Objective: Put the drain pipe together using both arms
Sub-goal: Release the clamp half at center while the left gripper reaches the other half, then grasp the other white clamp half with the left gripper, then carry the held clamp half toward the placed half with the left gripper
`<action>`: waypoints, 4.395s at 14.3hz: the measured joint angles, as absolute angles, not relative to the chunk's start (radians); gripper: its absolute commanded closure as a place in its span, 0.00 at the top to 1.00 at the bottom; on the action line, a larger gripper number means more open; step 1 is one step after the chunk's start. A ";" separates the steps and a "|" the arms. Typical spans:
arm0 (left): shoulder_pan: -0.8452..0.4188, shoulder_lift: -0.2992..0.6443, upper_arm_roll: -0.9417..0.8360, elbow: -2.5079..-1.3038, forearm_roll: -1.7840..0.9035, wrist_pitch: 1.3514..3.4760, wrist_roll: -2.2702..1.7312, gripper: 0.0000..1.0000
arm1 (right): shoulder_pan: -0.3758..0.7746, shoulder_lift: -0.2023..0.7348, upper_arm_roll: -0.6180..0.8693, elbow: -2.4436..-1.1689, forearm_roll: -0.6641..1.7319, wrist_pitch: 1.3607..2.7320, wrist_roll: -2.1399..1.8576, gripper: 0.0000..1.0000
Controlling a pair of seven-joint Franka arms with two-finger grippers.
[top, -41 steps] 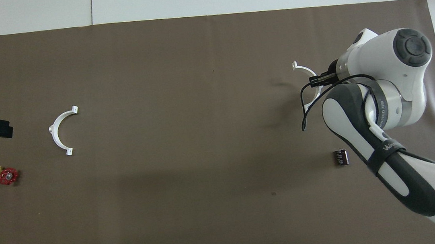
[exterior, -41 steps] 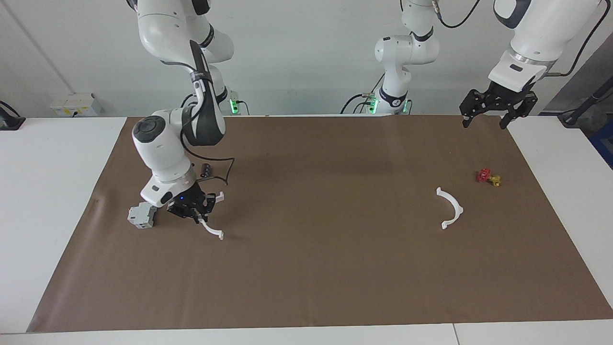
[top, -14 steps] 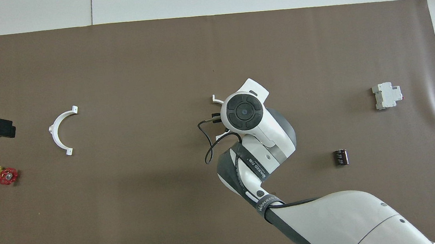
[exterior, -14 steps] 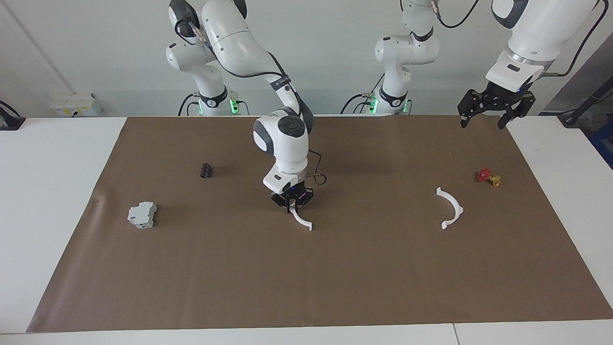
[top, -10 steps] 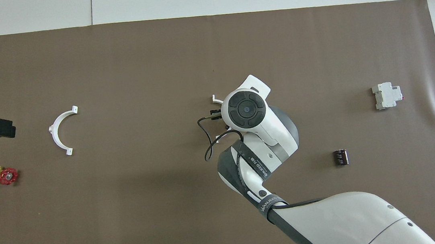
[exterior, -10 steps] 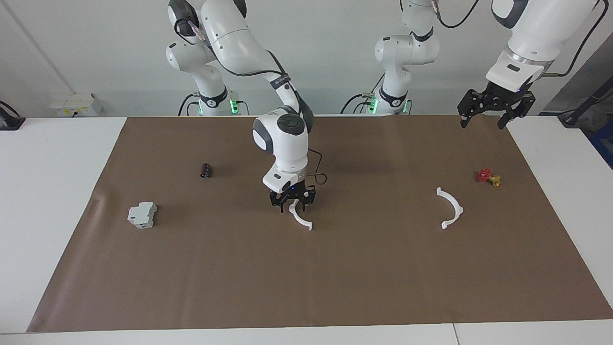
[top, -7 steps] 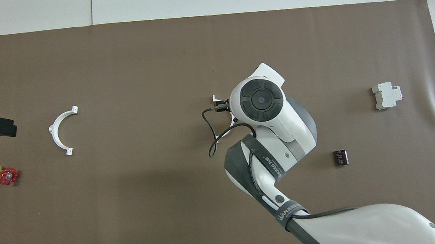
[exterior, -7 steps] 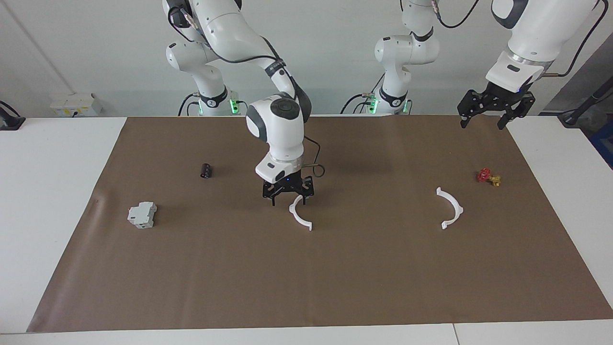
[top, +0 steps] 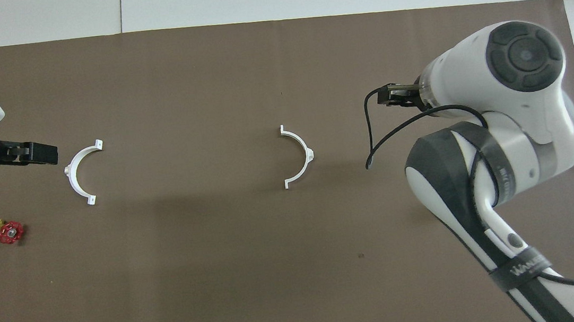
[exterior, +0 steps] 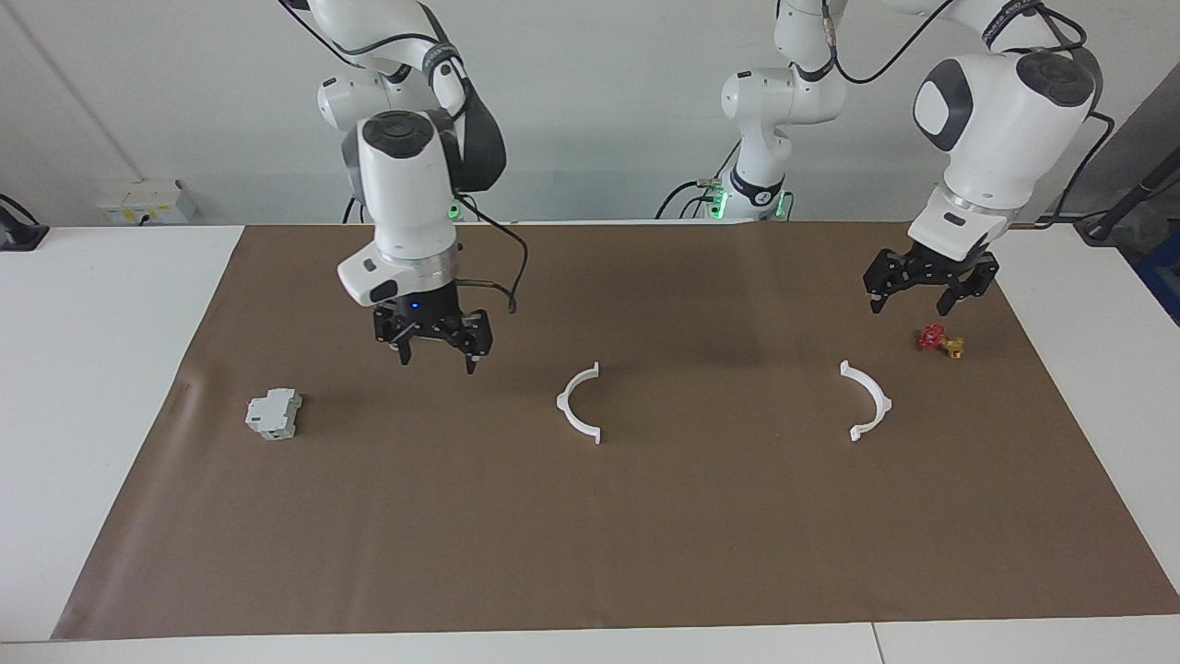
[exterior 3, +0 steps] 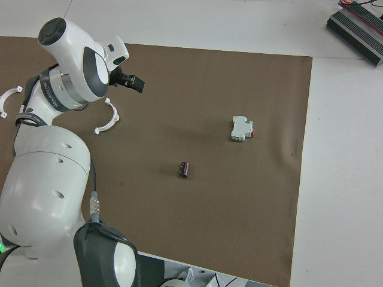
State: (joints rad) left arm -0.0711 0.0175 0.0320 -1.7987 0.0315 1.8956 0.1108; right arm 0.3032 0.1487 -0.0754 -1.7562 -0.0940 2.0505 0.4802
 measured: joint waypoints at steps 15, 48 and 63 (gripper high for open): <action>-0.010 0.183 0.045 -1.954 0.032 2.232 0.195 1.00 | 0.021 -0.038 -0.150 -1.621 -0.005 1.603 0.101 1.00; -0.015 0.322 0.082 -2.094 0.032 2.596 0.060 0.68 | 0.100 -0.034 -0.195 -1.630 -0.007 1.603 0.093 1.00; -0.051 0.294 0.081 -2.117 0.032 2.612 -0.031 0.00 | 0.108 -0.034 -0.192 -1.630 -0.006 1.603 0.093 1.00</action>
State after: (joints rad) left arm -0.0506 0.2943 0.0813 -2.1173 0.0321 2.6125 -0.0313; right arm 0.1076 -0.0343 -0.1921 -1.6301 -0.0063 1.6027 0.0932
